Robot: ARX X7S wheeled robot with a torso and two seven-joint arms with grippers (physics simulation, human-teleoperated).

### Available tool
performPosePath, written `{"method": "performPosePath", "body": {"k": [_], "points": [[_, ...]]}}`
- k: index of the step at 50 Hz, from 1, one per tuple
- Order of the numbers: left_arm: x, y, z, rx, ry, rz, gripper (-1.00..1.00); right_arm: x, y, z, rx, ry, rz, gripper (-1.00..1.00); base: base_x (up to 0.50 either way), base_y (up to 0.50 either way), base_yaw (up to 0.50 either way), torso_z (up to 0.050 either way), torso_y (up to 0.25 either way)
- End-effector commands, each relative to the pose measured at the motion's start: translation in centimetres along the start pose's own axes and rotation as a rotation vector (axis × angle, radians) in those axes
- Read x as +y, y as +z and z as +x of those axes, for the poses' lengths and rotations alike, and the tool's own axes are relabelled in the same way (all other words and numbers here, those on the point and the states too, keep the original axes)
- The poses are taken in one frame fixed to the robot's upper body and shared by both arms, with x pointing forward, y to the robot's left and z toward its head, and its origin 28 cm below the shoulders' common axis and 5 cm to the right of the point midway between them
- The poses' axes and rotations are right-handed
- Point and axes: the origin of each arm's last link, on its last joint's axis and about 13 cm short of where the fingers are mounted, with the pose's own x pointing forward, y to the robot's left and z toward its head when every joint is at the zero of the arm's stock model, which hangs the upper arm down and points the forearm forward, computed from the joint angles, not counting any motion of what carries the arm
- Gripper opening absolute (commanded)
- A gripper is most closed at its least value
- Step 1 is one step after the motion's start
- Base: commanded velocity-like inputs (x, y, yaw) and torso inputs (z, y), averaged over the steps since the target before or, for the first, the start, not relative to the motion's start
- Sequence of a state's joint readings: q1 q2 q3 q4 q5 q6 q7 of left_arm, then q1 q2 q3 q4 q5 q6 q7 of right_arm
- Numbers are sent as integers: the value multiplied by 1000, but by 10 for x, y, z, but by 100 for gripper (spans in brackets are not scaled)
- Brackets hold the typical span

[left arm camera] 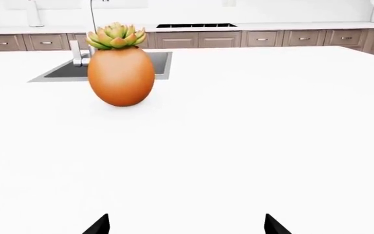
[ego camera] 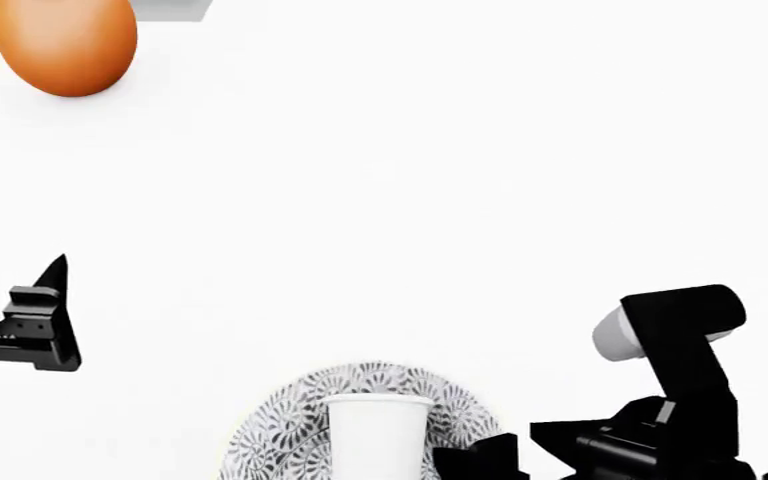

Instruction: Place the cup inside the bowl on the dining table and move the bowl to any counter.

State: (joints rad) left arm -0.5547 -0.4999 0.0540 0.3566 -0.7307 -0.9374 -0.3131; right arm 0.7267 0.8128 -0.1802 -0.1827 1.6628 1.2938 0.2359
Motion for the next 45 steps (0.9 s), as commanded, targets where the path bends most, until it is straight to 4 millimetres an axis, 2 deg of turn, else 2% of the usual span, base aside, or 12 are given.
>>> {"method": "performPosePath", "body": {"k": [1, 16, 17, 24, 25, 26, 34, 37, 45], "points": [[1, 0, -1, -3, 4, -3, 100, -3, -2, 10, 28, 13, 11, 100, 0, 0, 0, 0, 0], [-1, 1, 1, 0, -1, 2, 100, -6, -7, 15, 44, 27, 18, 100, 0, 0, 0, 0, 0], [-1, 1, 1, -1, -1, 3, 100, -6, -5, 14, 36, 30, 17, -100, 0, 0, 0, 0, 0], [-1, 0, 1, 0, 0, 2, 100, -6, -4, 12, 12, 30, 21, -100, 0, 0, 0, 0, 0], [1, -1, -1, -1, 4, -3, 100, -3, 6, 8, -67, 5, -50, -100, 0, 0, 0, 0, 0], [1, -1, -1, -1, 5, -4, 100, -4, 7, 7, -95, -10, -46, -100, 0, 0, 0, 0, 0], [0, -2, 0, 1, 3, -5, 100, -6, 15, -5, -152, -60, -31, -100, 0, 0, 0, 0, 0], [-1, 0, 1, -1, 0, -4, 100, -5, 24, -10, -169, -77, -43, -100, 0, 0, 0, 0, 0], [-1, -1, 2, 1, 2, -5, 100, -7, 30, -19, -221, -110, -23, -100, 0, 0, 0, 0, 0]]}}
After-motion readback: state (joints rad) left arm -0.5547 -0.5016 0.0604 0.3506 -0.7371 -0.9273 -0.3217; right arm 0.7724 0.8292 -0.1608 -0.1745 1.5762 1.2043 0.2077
